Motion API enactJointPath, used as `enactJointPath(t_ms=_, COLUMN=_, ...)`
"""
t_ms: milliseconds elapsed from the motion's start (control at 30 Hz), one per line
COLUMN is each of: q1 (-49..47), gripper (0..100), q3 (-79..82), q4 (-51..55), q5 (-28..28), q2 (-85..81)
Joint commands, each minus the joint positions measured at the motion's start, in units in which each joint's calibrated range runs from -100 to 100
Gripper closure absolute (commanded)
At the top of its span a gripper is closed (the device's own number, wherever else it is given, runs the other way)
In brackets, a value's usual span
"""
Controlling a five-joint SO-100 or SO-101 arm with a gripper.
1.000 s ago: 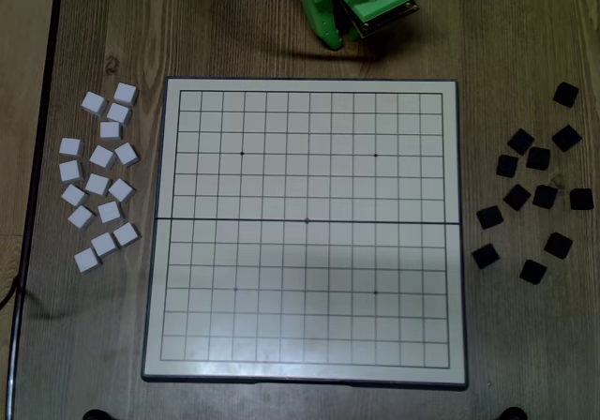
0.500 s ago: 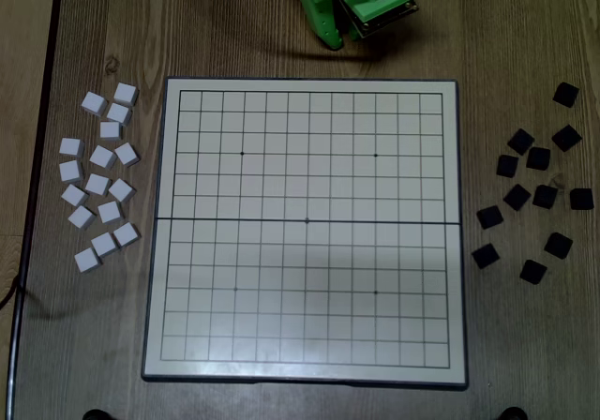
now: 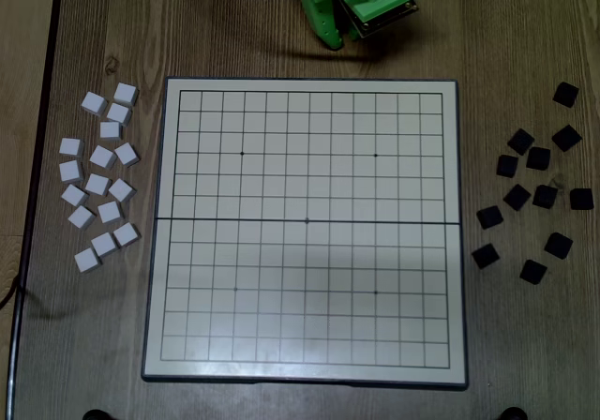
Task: Grasp a Black stone and put it on the board on position (0,0).
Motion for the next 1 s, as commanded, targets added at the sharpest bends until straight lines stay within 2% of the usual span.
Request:
enactJointPath(t_ms=0, q1=-0.20, gripper=93, q3=0.62, q4=2.87, q5=-0.44, q2=0.54)
enactJointPath(t_ms=233, q1=-1.56, gripper=94, q3=0.04, q4=-0.52, q5=-4.40, q2=6.47)
enactJointPath(t_ms=367, q1=-1.38, gripper=94, q3=-6.05, q4=-6.39, q5=-6.45, q2=17.24)
enactJointPath(t_ms=500, q1=-0.38, gripper=94, q3=-16.77, q4=-11.85, q5=-10.79, q2=30.81)
enactJointPath(t_ms=667, q1=-1.93, gripper=94, q3=-28.66, q4=-11.18, q5=-12.65, q2=40.73)
enactJointPath(t_ms=833, q1=-4.20, gripper=94, q3=-37.93, q4=-10.52, q5=-17.78, q2=49.80)
enactJointPath(t_ms=967, q1=-6.11, gripper=94, q3=-42.47, q4=-12.09, q5=-18.61, q2=52.68)
